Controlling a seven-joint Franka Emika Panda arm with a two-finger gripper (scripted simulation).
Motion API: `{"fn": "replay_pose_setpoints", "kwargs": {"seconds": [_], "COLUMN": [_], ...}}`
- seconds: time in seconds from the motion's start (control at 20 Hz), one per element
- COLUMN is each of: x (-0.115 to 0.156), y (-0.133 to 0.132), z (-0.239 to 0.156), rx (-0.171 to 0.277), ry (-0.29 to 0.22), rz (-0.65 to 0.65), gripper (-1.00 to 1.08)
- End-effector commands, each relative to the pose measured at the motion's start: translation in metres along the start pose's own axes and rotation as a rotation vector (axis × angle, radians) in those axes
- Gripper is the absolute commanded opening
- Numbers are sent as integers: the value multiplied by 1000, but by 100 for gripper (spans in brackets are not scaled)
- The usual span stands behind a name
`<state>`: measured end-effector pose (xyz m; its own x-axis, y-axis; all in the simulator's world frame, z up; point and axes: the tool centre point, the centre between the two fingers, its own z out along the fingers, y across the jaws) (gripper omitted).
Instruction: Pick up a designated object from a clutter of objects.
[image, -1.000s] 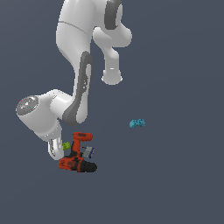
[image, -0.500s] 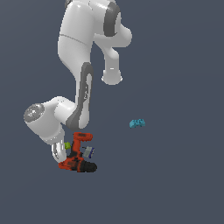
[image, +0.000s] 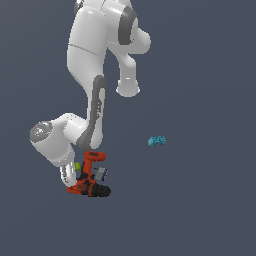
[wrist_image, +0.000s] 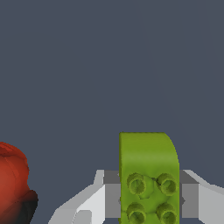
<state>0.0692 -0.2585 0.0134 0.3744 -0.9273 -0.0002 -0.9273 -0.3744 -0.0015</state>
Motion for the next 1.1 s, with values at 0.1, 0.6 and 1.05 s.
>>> {"fn": "replay_pose_setpoints", "kwargs": {"seconds": [0.1, 0.6, 1.05], "x": [0, -9, -51], "y": [1, -4, -19], "z": [1, -11, -58], "rx": [-2, 0, 1], "ry": [0, 0, -1], "rz": [1, 0, 0], "gripper": [-100, -100, -100]}}
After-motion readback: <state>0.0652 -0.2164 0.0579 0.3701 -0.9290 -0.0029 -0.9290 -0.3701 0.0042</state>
